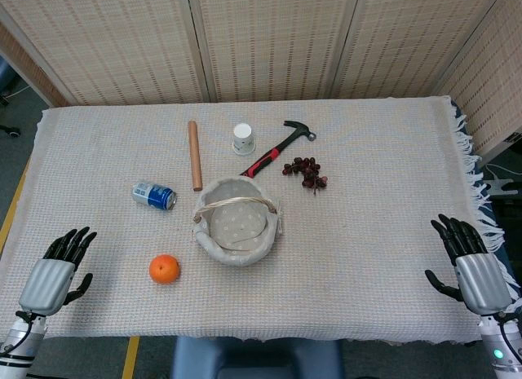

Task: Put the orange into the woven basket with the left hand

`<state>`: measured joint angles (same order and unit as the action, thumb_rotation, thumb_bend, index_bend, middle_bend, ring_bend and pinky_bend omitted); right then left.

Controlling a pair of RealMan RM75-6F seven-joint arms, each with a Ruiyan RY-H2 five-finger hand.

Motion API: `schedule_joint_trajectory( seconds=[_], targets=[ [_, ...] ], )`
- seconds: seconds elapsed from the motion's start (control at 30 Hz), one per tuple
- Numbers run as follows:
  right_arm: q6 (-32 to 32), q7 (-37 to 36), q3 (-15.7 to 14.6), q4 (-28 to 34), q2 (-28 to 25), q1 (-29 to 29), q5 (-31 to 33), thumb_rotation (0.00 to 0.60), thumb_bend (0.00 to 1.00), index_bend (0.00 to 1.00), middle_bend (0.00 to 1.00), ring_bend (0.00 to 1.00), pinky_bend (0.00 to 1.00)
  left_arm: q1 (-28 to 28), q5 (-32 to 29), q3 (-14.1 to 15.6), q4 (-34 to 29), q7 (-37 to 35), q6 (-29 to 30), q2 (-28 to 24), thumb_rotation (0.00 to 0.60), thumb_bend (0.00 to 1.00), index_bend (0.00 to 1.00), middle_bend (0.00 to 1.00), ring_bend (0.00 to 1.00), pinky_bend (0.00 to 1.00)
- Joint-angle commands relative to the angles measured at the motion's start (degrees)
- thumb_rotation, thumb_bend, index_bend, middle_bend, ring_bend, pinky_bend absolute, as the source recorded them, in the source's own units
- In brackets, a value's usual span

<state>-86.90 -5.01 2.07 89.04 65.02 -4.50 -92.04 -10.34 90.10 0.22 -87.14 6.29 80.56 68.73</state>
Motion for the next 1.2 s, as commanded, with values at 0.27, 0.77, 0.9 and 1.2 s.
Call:
schedule_joint_trajectory(
  seconds=[0.27, 0.77, 0.9, 1.2],
  targets=[
    [-7.4, -3.4, -0.1, 2.4, -2.7, 4.1, -0.6, 0.600, 0.16, 0.00, 0.00, 0.00, 0.06, -0.3, -0.7, 0.1, -0.3, 0.0, -1.1, -0.3, 0.600, 0.41, 0.00, 0.00, 0.00, 0.14],
    [-4.7, -6.3, 0.3, 1.4, -3.2, 2.3, -0.9, 0.600, 0.16, 0.00, 0.00, 0.00, 0.06, -3.5, 1.9, 1.9, -5.4, 5.5, -6.7, 2.0, 0.600, 0.42, 0.00, 0.00, 0.00, 0.14],
    [-4.0, -7.2, 0.6, 1.4, -3.5, 1.9, -0.3, 0.600, 0.16, 0.00, 0.00, 0.00, 0.06, -4.7, 2.3, 2.1, -7.5, 7.4, -8.6, 3.8, 0.600, 0.41, 0.00, 0.00, 0.00, 0.14],
    [-3.4, -8.7, 0.8, 1.3, -4.0, 1.6, 0.1, 0.600, 0.16, 0.00, 0.00, 0.00, 0.06, -8.0, -0.4, 0.9, -7.2, 10.7, -14.2, 9.8, 0.600, 0.40, 0.00, 0.00, 0.00, 0.13]
  ],
)
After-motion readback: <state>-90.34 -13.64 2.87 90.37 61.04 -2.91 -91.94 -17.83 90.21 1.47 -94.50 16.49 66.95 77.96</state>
